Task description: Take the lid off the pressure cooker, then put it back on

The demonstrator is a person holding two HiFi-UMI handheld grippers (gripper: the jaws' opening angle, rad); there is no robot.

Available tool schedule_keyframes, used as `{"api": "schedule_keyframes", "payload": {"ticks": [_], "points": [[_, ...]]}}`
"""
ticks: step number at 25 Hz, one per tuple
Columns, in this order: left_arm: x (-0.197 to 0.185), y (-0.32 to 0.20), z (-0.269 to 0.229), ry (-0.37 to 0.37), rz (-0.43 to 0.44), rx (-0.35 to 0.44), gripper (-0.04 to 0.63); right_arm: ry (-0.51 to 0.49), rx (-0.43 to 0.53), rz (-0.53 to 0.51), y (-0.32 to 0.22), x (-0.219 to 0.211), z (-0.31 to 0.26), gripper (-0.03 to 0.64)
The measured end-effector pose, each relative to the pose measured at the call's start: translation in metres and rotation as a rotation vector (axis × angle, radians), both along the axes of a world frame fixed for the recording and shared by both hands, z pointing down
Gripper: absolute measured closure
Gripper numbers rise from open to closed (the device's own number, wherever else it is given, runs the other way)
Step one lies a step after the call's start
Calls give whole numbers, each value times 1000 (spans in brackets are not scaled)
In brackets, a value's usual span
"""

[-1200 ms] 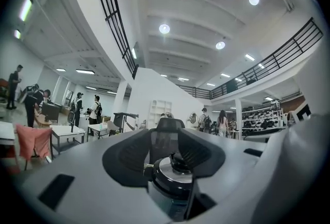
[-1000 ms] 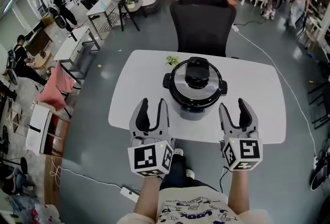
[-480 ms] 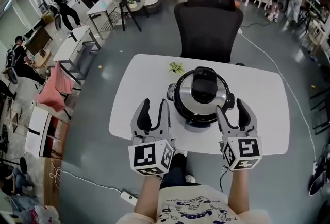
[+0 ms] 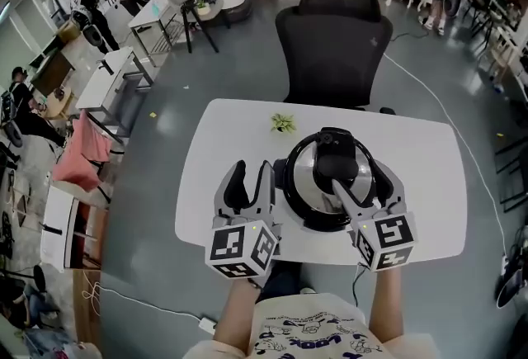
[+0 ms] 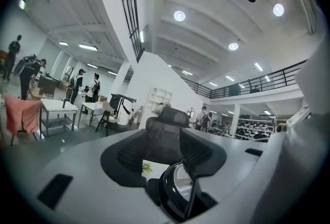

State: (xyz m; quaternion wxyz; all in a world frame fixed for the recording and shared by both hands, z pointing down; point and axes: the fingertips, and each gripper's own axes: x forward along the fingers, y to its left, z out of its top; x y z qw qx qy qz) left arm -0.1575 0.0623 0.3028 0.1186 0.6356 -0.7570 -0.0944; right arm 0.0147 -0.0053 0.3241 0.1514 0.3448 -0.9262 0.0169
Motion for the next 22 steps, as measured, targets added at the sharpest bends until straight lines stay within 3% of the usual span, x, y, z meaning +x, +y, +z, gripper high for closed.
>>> {"api": "schedule_keyframes", "payload": {"ticks": [4,11,22], "points": [[-14,-20,20,56,46,-31,403,51,-31,-51,-8,-18,13,258],[-32,-55,51,76,98,-93,403,121,-78,-128,-24,-31,35,239],[-37,-70,93,168,116,-208,403,224,-97,-229,-35,-35,47,238]]}}
